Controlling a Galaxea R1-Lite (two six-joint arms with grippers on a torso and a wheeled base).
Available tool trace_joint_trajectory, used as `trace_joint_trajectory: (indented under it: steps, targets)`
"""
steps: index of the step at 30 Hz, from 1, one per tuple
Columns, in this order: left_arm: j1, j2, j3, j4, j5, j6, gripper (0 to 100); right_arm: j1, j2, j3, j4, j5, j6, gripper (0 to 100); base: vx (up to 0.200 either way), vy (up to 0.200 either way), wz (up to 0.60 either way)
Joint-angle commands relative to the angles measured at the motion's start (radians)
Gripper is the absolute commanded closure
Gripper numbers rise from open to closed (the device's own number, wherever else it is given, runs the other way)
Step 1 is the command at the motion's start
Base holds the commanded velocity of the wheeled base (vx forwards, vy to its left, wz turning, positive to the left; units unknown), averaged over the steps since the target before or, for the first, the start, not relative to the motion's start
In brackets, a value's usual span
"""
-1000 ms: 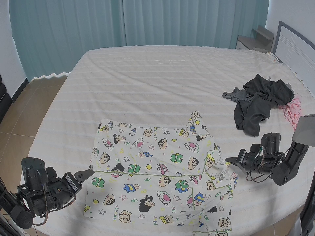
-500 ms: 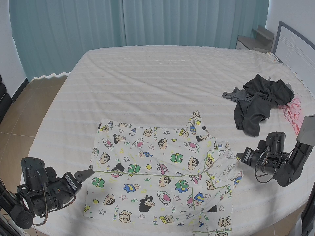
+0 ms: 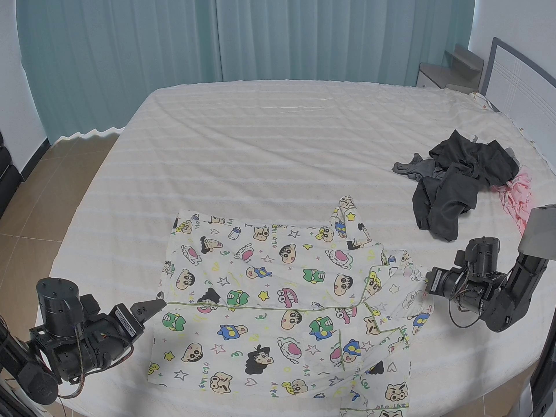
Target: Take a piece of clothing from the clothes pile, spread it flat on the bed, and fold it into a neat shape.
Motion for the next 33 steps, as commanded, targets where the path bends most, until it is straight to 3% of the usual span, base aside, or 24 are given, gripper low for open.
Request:
trace_joint_trajectory:
  steps: [1, 11, 12, 24, 28, 33]
  targets:
    - [-0.001, 0.0, 0.01, 0.0, 0.0, 0.0, 0, 0.004, 0.037, -0.007, -0.001, -0.018, -0.025, 100, 0.0, 0.0, 0.0]
    - [0.001, 0.0, 0.01, 0.0, 0.0, 0.0, 0, -0.003, 0.126, -0.054, -0.011, -0.054, -0.077, 100, 0.0, 0.0, 0.0]
    - [0.001, 0.0, 0.01, 0.0, 0.0, 0.0, 0, -0.003, 0.128, -0.054, -0.011, -0.054, -0.077, 0, 0.0, 0.0, 0.0]
    - [-0.001, 0.001, 0.01, 0.0, -0.001, 0.0, 0, -0.002, -0.007, -0.011, -0.067, -0.066, -0.048, 0, 0.0, 0.0, 0.0]
    - [0.001, 0.0, 0.01, 0.0, 0.0, 0.0, 0, 0.049, -0.078, 0.001, -0.064, -0.064, 0.001, 0, 0.0, 0.0, 0.0]
    - [0.001, 0.0, 0.01, -0.002, 0.0, 0.0, 0, 0.165, -0.122, -0.008, -0.031, -0.055, 0.159, 0, 0.0, 0.0, 0.0]
